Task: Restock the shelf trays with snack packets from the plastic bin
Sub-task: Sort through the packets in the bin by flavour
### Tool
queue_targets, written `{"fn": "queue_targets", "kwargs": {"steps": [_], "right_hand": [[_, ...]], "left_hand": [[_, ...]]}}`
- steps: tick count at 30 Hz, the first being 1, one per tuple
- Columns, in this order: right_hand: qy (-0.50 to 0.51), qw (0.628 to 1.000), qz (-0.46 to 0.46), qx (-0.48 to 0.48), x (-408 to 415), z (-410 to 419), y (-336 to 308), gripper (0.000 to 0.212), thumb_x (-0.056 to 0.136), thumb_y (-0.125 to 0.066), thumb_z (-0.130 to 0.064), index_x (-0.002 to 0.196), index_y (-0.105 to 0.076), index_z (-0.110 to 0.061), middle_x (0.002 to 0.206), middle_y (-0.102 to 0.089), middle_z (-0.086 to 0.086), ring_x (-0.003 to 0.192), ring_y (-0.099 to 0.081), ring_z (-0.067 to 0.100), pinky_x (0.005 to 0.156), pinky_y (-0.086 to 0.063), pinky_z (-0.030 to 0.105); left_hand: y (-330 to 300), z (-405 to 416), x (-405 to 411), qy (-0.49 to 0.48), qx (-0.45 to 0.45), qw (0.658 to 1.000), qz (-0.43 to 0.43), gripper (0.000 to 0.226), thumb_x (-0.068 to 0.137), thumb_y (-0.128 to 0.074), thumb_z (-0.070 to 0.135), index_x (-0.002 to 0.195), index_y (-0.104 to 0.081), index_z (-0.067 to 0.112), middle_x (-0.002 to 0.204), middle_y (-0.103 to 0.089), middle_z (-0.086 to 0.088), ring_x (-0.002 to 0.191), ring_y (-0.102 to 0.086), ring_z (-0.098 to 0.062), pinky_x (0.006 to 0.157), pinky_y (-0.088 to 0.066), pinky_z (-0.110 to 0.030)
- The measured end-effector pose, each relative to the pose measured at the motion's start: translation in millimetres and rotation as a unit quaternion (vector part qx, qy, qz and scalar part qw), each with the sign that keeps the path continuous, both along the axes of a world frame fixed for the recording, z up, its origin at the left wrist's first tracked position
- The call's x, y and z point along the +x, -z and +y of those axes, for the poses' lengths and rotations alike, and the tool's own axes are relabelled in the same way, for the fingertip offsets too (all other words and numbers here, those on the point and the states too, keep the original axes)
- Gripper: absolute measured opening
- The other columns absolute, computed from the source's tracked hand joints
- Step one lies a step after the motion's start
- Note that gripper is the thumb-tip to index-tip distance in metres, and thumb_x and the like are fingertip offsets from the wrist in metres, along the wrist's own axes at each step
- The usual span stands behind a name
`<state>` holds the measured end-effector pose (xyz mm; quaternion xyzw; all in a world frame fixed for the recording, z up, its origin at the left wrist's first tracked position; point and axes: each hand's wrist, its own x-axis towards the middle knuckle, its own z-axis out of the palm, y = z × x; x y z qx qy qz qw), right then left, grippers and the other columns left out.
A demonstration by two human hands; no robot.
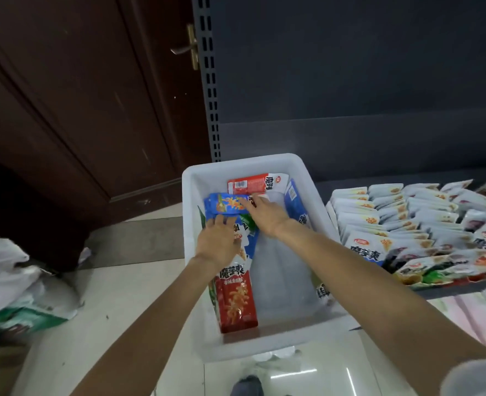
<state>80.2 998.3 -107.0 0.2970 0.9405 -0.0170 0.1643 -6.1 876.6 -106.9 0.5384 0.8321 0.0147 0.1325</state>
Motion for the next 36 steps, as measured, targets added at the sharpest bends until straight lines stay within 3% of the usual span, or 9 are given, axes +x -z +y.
{"fn": "queue_targets", "kwargs": {"steps": [6, 10, 14, 17, 20, 25, 27, 30, 36], "right_hand": [[-0.103, 0.990, -0.028, 0.094, 27.3, -18.0, -21.7, 0.037, 0.096, -0.041, -0.008, 0.133, -0.043, -0.010, 0.113, -0.063, 0.009, 0.102, -0.062, 0.027, 0.076, -0.047, 0.034], [-0.129, 0.943, 0.220, 0.216, 58.4, -21.0, -48.9, 0.023, 0.055, -0.082, -0.013, 0.075, -0.072, -0.020, 0.065, -0.067, -0.004, 0.059, -0.063, 0.015, 0.057, -0.045, 0.022], [-0.073, 0.852, 0.493, 0.164, 88.2, -24.2, -71.7, 0.013, 0.084, -0.063, -0.012, 0.085, -0.075, -0.017, 0.088, -0.072, -0.008, 0.082, -0.059, 0.018, 0.073, -0.036, 0.029], [-0.026, 0.807, 0.580, 0.110, 104.7, -38.2, -90.9, 0.013, 0.088, -0.063, -0.010, 0.090, -0.076, -0.010, 0.096, -0.071, -0.001, 0.092, -0.055, 0.021, 0.080, -0.044, 0.032], [-0.008, 0.785, 0.609, 0.115, 122.1, -50.3, -99.9, 0.010, 0.086, -0.066, -0.008, 0.089, -0.076, -0.008, 0.106, -0.067, 0.008, 0.105, -0.051, 0.025, 0.093, -0.043, 0.030], [0.107, 0.777, 0.616, 0.067, 159.2, -66.2, -101.3, 0.019, 0.087, -0.061, -0.005, 0.088, -0.075, -0.017, 0.131, -0.052, 0.009, 0.119, -0.048, 0.027, 0.099, -0.036, 0.025], [0.182, 0.750, 0.636, -0.031, 177.2, -75.8, -100.5, 0.025, 0.090, -0.054, -0.004, 0.094, -0.072, -0.022, 0.122, -0.058, 0.001, 0.108, -0.057, 0.016, 0.087, -0.044, 0.022], [0.260, 0.700, 0.647, -0.154, 199.4, -86.9, -104.5, 0.022, 0.092, -0.055, -0.011, 0.105, -0.066, -0.026, 0.100, -0.069, -0.006, 0.093, -0.066, 0.016, 0.078, -0.053, 0.037], [0.351, 0.719, 0.600, -0.012, 232.4, -92.1, -115.1, 0.037, 0.084, -0.070, -0.012, 0.109, -0.049, -0.028, 0.084, -0.064, -0.019, 0.075, -0.062, 0.000, 0.063, -0.050, 0.019]], "left_hand": [[-8.1, -3.6, -1.4, 0.000, 0.235, 0.970, -0.067, 0.047, 0.083, -0.066, 0.027, 0.126, -0.050, 0.015, 0.122, -0.050, -0.008, 0.113, -0.049, -0.026, 0.093, -0.042, -0.035], [-16.8, 7.1, -8.0, 0.045, 0.217, 0.959, -0.179, 0.061, 0.086, -0.063, 0.038, 0.138, -0.040, 0.014, 0.141, -0.040, -0.006, 0.133, -0.032, -0.022, 0.111, -0.027, -0.036], [-42.6, 9.4, -3.7, 0.067, 0.095, 0.883, -0.455, 0.073, 0.084, -0.047, 0.064, 0.145, -0.030, 0.029, 0.146, -0.035, 0.010, 0.135, -0.032, -0.009, 0.110, -0.026, -0.028], [-58.1, 3.1, 12.5, 0.061, 0.027, 0.820, -0.569, 0.066, 0.081, -0.043, 0.071, 0.140, -0.035, 0.042, 0.144, -0.037, 0.018, 0.125, -0.039, 0.005, 0.107, -0.032, -0.023], [-71.6, -3.1, 33.3, 0.012, 0.074, 0.763, -0.643, 0.048, 0.089, -0.037, 0.060, 0.126, -0.054, 0.037, 0.124, -0.062, 0.008, 0.107, -0.062, -0.008, 0.094, -0.048, -0.022], [-92.1, -7.8, 62.4, -0.008, 0.176, 0.719, -0.672, 0.022, 0.080, -0.066, 0.016, 0.102, -0.066, 0.016, 0.099, -0.072, 0.000, 0.086, -0.068, -0.014, 0.076, -0.054, -0.023], [-95.0, -4.4, 74.2, 0.007, 0.198, 0.734, -0.650, 0.021, 0.080, -0.067, 0.010, 0.101, -0.063, 0.011, 0.098, -0.070, -0.001, 0.085, -0.067, -0.015, 0.077, -0.056, -0.028], [-100.5, 1.8, 98.5, 0.047, 0.231, 0.744, -0.625, 0.020, 0.083, -0.066, 0.004, 0.098, -0.060, 0.015, 0.098, -0.068, 0.001, 0.084, -0.066, -0.009, 0.073, -0.055, -0.024], [-103.6, 26.5, 151.8, 0.145, 0.233, 0.769, -0.577, 0.032, 0.085, -0.064, 0.001, 0.098, -0.053, 0.028, 0.094, -0.066, 0.014, 0.073, -0.067, -0.003, 0.073, -0.056, -0.025]]}}
